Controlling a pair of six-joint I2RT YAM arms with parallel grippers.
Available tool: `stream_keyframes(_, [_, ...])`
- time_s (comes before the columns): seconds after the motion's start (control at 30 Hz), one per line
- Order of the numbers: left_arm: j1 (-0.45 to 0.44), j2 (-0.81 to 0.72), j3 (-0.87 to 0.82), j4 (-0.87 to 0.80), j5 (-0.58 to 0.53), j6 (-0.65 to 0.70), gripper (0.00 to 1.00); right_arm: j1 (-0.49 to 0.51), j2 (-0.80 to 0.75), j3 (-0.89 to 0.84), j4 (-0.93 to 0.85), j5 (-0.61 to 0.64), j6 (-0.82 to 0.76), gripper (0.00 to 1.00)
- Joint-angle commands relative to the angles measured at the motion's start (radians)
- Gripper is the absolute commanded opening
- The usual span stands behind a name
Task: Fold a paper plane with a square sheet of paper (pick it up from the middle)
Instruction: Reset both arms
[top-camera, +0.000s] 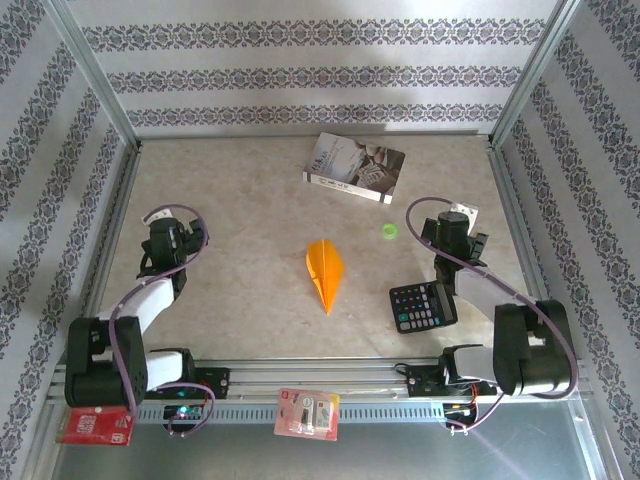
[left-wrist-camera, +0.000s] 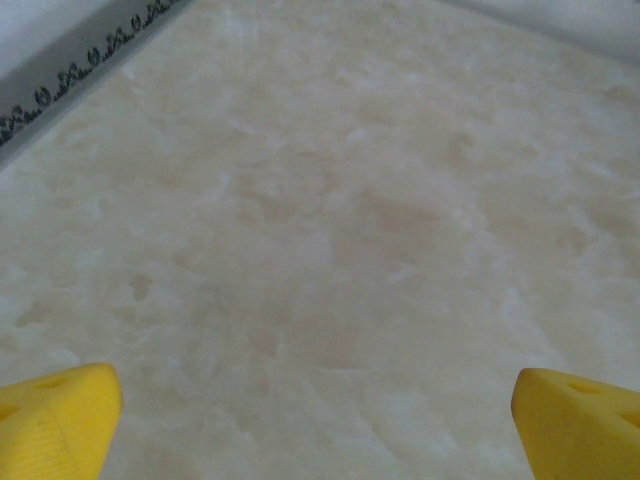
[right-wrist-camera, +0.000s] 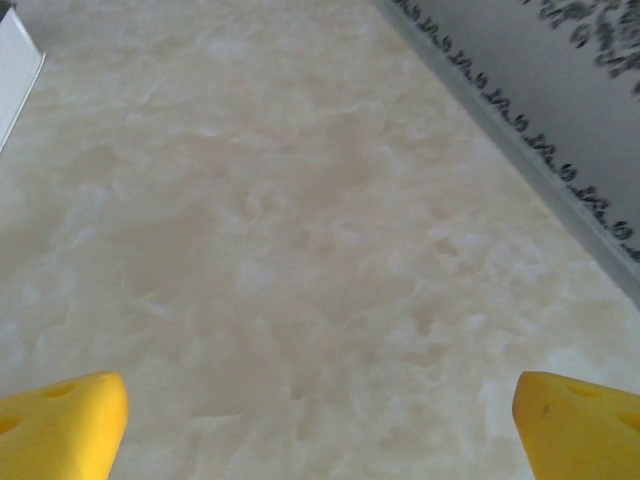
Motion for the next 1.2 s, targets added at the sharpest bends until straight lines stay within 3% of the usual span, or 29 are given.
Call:
stream_keyframes(0.0, [0.016, 0.062, -0.065, 0.307, 0.057, 0.063, 1.00, -0.004, 0.021, -0.019, 0.167, -0.070, -0.041, 0.98])
stream_keyframes(0.07, [0.016, 0.115, -0.123, 0.487, 0.102, 0.102, 1.00, -0.004, 0.031, -0.022, 0.204, -0.094, -0.063, 0.98])
stream_keyframes(0.2, [0.018, 0.202, -0.170, 0.693, 0.119, 0.127, 1.00, -0.007, 0.053, -0.034, 0.293, -0.136, -0.109, 0.98])
stream_keyframes(0.37, [0.018, 0.198, -0.153, 0.648, 0.137, 0.135, 1.00, -0.032, 0.078, -0.035, 0.349, -0.195, -0.142, 0.98])
stream_keyframes(0.47, [0.018, 0.199, -0.148, 0.641, 0.147, 0.139, 1.00, -0.053, 0.146, -0.112, 0.581, -0.251, -0.145, 0.98])
stream_keyframes(0.6, [0.015, 0.226, -0.138, 0.661, 0.254, 0.183, 1.00, -0.054, 0.216, -0.141, 0.703, -0.303, -0.162, 0.98])
stream_keyframes(0.7, [-0.005, 0.253, -0.097, 0.604, 0.292, 0.223, 1.00, -0.054, 0.199, -0.131, 0.655, -0.307, -0.166, 0.98])
stream_keyframes(0.77, [-0.033, 0.345, -0.097, 0.710, 0.275, 0.247, 1.00, -0.054, 0.203, -0.134, 0.669, -0.307, -0.166, 0.98])
stream_keyframes(0.8, [-0.034, 0.344, -0.097, 0.697, 0.276, 0.245, 1.00, -0.054, 0.202, -0.135, 0.670, -0.307, -0.166, 0.98])
stream_keyframes(0.83, [-0.033, 0.305, -0.074, 0.576, 0.262, 0.242, 1.00, -0.053, 0.202, -0.136, 0.669, -0.309, -0.169, 0.98])
stream_keyframes(0.9, [-0.045, 0.349, -0.092, 0.699, 0.232, 0.249, 1.00, -0.052, 0.202, -0.134, 0.666, -0.308, -0.170, 0.98])
stream_keyframes(0.97, [-0.046, 0.317, -0.079, 0.615, 0.218, 0.244, 1.00, -0.051, 0.202, -0.134, 0.666, -0.309, -0.172, 0.98])
stream_keyframes(1.03, [-0.046, 0.340, -0.099, 0.693, 0.217, 0.243, 1.00, -0.050, 0.202, -0.134, 0.666, -0.307, -0.172, 0.98])
stream_keyframes(1.17, [-0.047, 0.335, -0.103, 0.697, 0.209, 0.239, 1.00, -0.049, 0.203, -0.134, 0.666, -0.307, -0.173, 0.98])
